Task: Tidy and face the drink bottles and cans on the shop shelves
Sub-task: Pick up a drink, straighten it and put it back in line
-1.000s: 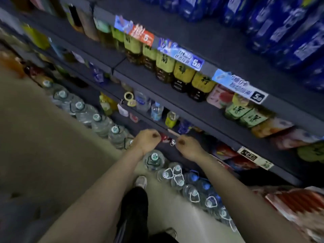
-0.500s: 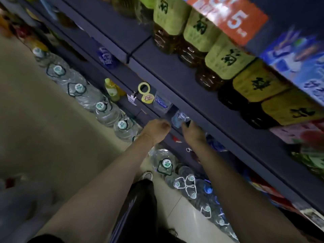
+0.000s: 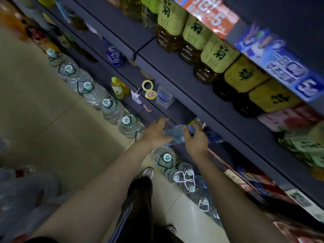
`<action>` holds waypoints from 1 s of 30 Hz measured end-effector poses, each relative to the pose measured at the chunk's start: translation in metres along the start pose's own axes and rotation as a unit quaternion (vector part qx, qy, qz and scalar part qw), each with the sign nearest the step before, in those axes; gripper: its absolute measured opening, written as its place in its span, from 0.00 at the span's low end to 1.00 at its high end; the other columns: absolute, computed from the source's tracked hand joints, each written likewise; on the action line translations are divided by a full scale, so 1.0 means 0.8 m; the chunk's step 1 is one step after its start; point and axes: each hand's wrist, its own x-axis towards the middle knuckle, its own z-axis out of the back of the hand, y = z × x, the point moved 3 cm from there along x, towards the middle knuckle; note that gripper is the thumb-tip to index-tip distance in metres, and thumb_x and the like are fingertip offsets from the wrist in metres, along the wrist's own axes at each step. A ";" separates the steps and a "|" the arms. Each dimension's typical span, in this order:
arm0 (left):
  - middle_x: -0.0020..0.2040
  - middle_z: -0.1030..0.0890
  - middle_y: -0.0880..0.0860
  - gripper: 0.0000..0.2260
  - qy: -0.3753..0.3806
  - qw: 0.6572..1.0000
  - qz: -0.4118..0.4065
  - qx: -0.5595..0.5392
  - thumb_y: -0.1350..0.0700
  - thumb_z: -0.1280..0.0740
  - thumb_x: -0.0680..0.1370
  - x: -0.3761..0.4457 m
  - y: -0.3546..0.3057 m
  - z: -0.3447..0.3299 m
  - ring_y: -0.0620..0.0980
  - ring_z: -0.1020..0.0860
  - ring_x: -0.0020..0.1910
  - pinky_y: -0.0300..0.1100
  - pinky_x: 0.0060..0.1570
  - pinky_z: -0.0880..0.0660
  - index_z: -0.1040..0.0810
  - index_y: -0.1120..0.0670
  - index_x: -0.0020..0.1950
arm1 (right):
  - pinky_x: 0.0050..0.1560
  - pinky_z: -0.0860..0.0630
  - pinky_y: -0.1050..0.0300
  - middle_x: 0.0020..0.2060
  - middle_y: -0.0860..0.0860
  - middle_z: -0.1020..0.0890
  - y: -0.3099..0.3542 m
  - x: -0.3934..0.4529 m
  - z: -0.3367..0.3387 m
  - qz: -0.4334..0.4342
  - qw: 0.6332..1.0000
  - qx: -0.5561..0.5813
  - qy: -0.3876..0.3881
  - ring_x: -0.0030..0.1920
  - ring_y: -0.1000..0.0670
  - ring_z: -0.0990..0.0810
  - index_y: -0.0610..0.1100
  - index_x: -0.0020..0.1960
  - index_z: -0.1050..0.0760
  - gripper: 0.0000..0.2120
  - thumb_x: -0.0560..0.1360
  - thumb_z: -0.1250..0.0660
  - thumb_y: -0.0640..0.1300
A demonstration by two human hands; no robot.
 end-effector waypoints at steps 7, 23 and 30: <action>0.50 0.18 0.40 0.28 -0.006 0.994 -0.102 0.025 0.36 0.21 0.58 -0.153 -0.092 -0.029 0.44 0.20 0.52 0.44 0.55 0.23 0.24 0.42 0.53 | 0.34 0.30 0.70 0.34 0.47 0.20 0.048 -0.131 0.139 -0.013 0.970 0.243 -0.026 0.33 0.59 0.25 0.36 0.42 0.21 0.15 0.78 0.32 0.48; 0.52 0.15 0.47 0.27 -0.066 0.821 -0.506 -0.257 0.53 0.19 0.64 -0.536 -0.509 0.055 0.47 0.17 0.53 0.46 0.54 0.22 0.23 0.47 0.59 | 0.40 0.25 0.56 0.51 0.69 0.23 0.235 -0.370 0.571 0.365 0.904 0.209 -0.080 0.40 0.59 0.24 0.64 0.56 0.31 0.25 0.69 0.21 0.48; 0.67 0.24 0.48 0.36 -0.071 0.802 -0.564 -0.183 0.38 0.23 0.64 -0.543 -0.591 0.080 0.47 0.27 0.68 0.47 0.65 0.28 0.31 0.43 0.69 | 0.35 0.30 0.67 0.41 0.61 0.23 0.283 -0.359 0.661 0.377 0.870 0.168 -0.268 0.34 0.64 0.27 0.58 0.55 0.30 0.18 0.71 0.26 0.50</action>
